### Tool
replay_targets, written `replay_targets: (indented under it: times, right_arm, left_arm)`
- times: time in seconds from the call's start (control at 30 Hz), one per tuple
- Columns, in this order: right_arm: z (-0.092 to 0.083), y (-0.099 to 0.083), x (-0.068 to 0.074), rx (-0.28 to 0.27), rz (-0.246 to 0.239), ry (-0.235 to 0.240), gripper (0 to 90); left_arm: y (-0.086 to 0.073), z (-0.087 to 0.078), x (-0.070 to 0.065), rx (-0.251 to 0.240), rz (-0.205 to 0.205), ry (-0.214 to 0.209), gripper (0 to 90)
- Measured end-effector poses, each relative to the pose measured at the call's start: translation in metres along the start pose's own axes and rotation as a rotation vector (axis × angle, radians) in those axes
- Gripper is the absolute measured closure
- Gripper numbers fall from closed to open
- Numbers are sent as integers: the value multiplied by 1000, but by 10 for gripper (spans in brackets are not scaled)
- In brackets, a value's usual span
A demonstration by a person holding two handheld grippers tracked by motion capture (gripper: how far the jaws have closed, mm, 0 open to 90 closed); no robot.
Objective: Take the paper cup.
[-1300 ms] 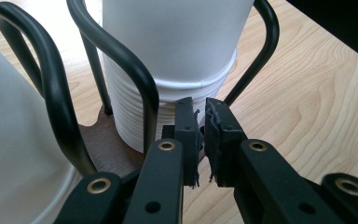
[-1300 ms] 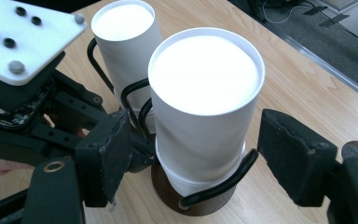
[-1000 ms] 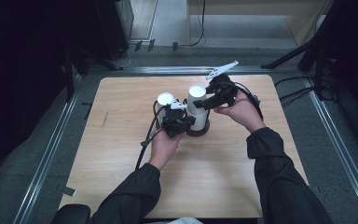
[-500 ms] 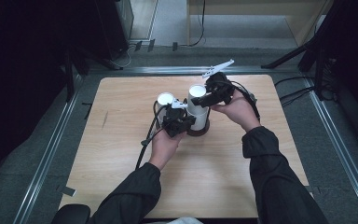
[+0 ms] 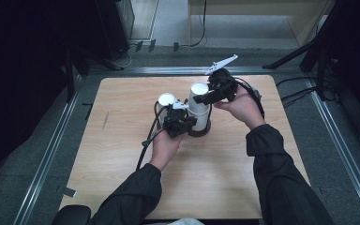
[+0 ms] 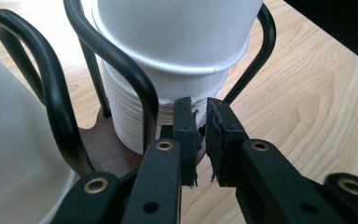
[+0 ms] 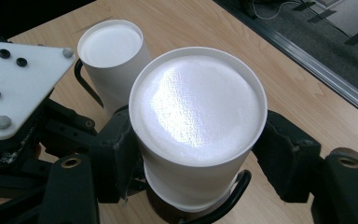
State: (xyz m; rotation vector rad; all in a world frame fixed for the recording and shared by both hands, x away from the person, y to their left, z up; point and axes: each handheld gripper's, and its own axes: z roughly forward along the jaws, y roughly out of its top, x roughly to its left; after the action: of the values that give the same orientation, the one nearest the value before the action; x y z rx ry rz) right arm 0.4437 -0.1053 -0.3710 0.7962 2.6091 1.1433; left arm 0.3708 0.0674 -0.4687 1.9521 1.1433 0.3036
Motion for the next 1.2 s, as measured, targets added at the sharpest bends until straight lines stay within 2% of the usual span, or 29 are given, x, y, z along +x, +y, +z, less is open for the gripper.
replay_targets:
  times: [0.2, 0.4, 0.6, 0.87, 0.93, 1.1, 1.2]
  right_arm:
    - [-7, 7, 4, 13, -17, -8, 340]
    - [-19, 17, 5, 21, 9, -4, 341]
    - [-33, 26, 9, 17, 17, -1, 342]
    - [-52, 36, 17, 4, -11, -18, 342]
    - [-59, 39, 17, -1, 3, -11, 342]
    - [-69, 40, 21, 3, -8, -13, 342]
    - [-77, 35, 25, 21, -17, 10, 342]
  left_arm:
    - [0, 0, 1, 5, -5, -10, 822]
    - [-1, 0, 2, 3, -11, -16, 816]
    - [-1, -1, 2, 9, -9, -25, 811]
    - [-1, -1, 1, 13, -10, -37, 804]
    - [0, -1, 1, 13, -10, -38, 804]
    - [0, -3, 0, 13, -5, -55, 783]
    - [1, -10, -1, 22, 4, -84, 765]
